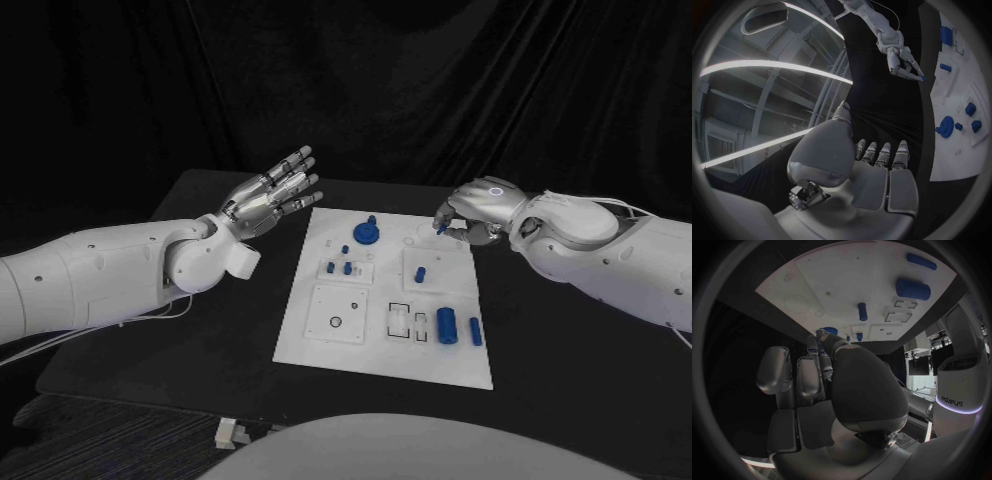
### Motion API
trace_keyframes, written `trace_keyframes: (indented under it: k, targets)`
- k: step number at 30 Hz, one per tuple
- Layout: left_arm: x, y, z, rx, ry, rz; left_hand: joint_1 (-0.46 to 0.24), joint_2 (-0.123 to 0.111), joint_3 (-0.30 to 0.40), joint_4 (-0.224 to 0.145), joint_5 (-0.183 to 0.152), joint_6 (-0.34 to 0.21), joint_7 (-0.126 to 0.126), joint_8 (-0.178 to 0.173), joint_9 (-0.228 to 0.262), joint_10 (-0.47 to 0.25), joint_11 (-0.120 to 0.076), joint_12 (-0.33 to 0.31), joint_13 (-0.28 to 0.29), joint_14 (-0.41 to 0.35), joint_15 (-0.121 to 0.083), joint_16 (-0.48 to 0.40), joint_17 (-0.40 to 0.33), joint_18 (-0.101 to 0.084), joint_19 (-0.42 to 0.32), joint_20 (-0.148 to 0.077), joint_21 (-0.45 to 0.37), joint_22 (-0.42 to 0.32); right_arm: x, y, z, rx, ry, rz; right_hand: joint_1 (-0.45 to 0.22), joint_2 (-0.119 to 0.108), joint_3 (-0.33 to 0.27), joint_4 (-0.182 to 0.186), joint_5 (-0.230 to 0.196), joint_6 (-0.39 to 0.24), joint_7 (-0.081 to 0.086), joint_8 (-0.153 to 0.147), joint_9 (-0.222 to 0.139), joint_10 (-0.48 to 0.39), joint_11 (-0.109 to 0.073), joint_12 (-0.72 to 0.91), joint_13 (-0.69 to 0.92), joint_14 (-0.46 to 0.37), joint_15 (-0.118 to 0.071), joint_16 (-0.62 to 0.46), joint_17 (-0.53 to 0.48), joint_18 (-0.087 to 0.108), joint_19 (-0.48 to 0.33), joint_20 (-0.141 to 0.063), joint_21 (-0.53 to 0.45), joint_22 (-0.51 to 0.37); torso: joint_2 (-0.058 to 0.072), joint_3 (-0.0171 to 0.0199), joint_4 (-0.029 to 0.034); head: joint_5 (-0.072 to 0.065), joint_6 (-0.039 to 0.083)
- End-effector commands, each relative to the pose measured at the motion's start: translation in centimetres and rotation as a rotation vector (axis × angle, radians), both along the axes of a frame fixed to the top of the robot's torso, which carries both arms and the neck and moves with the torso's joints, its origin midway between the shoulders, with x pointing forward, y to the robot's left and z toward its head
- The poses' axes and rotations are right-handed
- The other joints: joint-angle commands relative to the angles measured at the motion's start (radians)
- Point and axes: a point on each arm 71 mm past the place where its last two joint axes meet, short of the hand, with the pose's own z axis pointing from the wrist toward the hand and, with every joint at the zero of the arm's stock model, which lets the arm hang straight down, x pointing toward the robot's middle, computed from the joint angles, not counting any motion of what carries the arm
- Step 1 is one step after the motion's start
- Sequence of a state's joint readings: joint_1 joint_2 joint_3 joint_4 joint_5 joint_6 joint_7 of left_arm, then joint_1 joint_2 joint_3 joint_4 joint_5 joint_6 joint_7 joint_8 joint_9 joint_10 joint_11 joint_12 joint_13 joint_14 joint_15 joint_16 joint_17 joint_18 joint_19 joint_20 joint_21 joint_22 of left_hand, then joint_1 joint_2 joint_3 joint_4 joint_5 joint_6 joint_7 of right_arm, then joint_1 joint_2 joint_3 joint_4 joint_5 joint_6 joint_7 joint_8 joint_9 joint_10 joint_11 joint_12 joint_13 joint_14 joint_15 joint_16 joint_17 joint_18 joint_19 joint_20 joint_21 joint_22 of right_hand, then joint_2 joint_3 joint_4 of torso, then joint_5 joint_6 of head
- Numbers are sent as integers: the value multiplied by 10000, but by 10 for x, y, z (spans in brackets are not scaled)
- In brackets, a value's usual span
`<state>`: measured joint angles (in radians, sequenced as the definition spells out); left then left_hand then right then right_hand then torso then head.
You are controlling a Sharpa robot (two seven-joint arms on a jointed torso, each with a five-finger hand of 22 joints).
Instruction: Assemble the parts on the task board
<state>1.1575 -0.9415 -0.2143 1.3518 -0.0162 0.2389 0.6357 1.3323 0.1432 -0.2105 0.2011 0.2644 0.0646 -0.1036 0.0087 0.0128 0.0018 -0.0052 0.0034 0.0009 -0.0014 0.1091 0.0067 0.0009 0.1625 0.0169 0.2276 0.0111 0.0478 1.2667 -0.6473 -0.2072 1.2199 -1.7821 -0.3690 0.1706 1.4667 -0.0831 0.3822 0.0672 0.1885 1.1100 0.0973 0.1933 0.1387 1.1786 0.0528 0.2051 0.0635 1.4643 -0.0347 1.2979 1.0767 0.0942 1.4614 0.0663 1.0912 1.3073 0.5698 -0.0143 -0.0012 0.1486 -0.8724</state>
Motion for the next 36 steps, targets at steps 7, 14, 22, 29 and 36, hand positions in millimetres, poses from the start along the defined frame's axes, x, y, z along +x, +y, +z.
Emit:
trace_keyframes:
  k: [7, 14, 22, 29, 36]
  targets:
    - [-3, 0, -5, -141, 151, -62, 51, 62, -4, -100, 74, 17, -5, 52, 6, -18, 87, -34, -9, 14, 78, -67, -9, 174, 4, 60, 33, 11, -27, 30, 12, 203, 456, 470, -120, -98, -86, -16, -105, 156, 125, 44, 434, 80, 9, -110, 1, 149, 77, 34, 13, -74, -1, 81, 73, 1484, -2, -8, 10, 154, -3]
    - [-4, -1, -8, -140, 228, -71, 57, 74, -2, -109, 91, 18, -11, 52, 6, -18, 91, -34, -9, 14, 84, -67, -9, 173, 1, 66, 29, -3, -46, 69, 2, 330, 902, 1366, -141, -152, -104, -21, -80, 137, 128, 20, 448, 98, 12, -170, 3, 205, 73, 133, 175, -106, 53, 78, 264, 1530, -11, -15, 7, 458, -3]
    - [-6, 0, -9, -131, 235, -28, 55, 80, -2, -109, 94, 25, -15, 53, 8, -15, 92, -32, -8, 14, 82, -67, -9, 172, -6, 66, 23, -22, -55, 101, -12, -3, 891, 1897, -209, -234, -131, -8, 7, 116, 135, -21, 468, 124, 24, -261, 5, 239, 81, 166, 212, -111, 74, 80, 296, 1535, -1, 19, -1, 867, -3]
    - [-6, -1, -9, -164, 182, -6, -20, 127, -69, -86, 79, 32, -48, 55, 9, -16, 98, -32, -8, 14, -2, -67, -9, 162, -59, -12, -20, -149, -60, 122, -27, -174, 941, 2130, -227, -264, -132, -8, 53, 104, 139, -40, 473, 129, 26, -295, 5, 242, 83, 168, 215, -111, 77, 81, 301, 1535, -2, 22, 18, 968, -3]
    - [-6, -1, -9, -114, 72, 191, -95, 157, -210, -85, 74, 87, -5, 65, 17, 5, 140, -15, 4, 14, -127, -67, -9, 88, -147, -327, -87, -379, -66, 133, -41, -262, 1202, 2226, -194, -291, -104, -49, 117, 86, 143, -70, 479, 143, 23, -338, 7, 232, 82, 147, 179, -103, 68, 82, 266, 1525, 18, 11, 14, 1044, -3]
